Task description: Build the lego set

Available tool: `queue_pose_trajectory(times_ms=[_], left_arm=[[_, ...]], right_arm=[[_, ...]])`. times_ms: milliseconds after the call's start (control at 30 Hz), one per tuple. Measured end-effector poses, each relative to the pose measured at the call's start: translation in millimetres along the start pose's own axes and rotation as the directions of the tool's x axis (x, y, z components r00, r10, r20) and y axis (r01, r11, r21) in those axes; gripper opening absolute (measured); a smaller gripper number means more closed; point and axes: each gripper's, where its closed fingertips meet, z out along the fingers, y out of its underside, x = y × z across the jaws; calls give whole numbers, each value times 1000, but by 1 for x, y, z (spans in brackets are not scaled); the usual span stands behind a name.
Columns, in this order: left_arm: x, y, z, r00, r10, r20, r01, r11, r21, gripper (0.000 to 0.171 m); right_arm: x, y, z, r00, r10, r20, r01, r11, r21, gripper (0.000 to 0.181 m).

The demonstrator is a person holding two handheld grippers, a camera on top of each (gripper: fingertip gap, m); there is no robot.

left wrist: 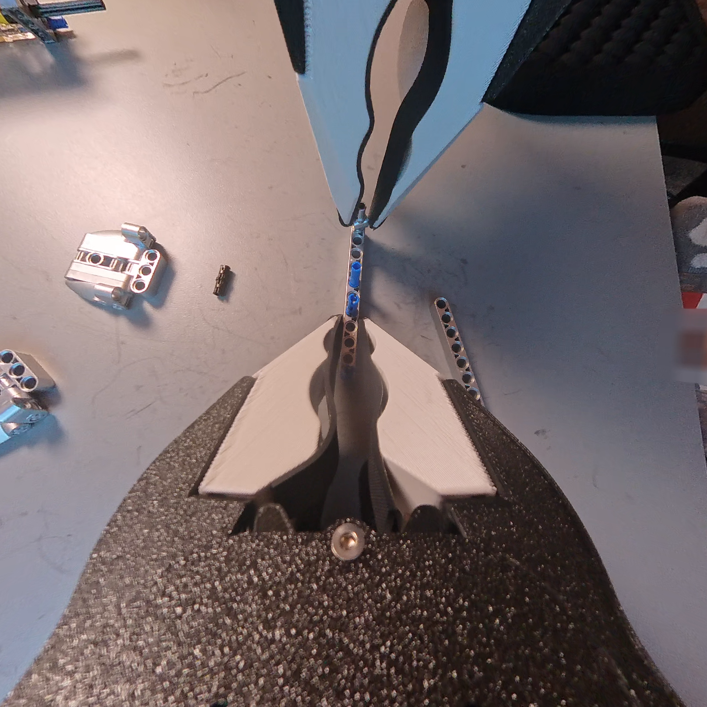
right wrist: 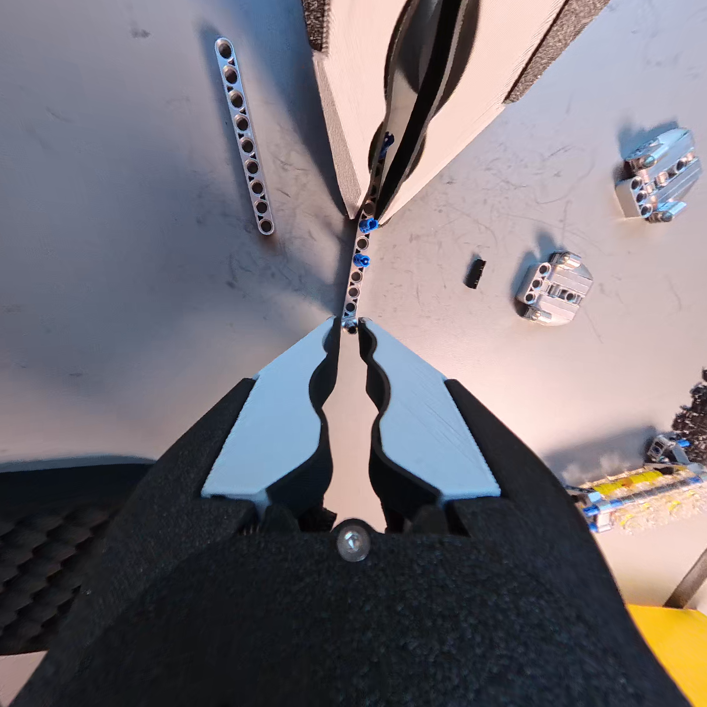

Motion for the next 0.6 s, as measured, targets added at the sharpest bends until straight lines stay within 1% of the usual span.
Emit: queue_pose_trajectory(times_ms=[100,200,233,300,367,400,500,600], left_arm=[[0,0,0,1000,-5,1,5,1000,0,5],[0,0,0,1000,-13,5,13,1000,-4,5],[0,0,0,1000,-18,7,18,1000,-7,5],[0,0,0,1000,-23,14,23,1000,-13,5],[0,0,0,999,-26,22,26,999,-19,5],[0,0,0,999,-27,24,28,999,-20,5],[0,0,0,999,-24,22,24,1000,-18,5],[1,0,0,1000,-7,15,7,1000,-10,5]], right_arm=[[0,0,0,999,36,4,-36,999,-4,7],[0,1,0,992,124,-9,-124,992,0,7],[0,1,0,982,188,-14,-188,982,7,7],[1,1,0,935,354,-18,-353,935,32,6],[1,1,0,889,456,-31,-454,889,56,7],[1,1,0,879,474,-42,-471,879,68,7],[0,1,0,883,465,-62,-459,884,91,7],[-1,2,0,933,351,-76,-346,935,77,7]])
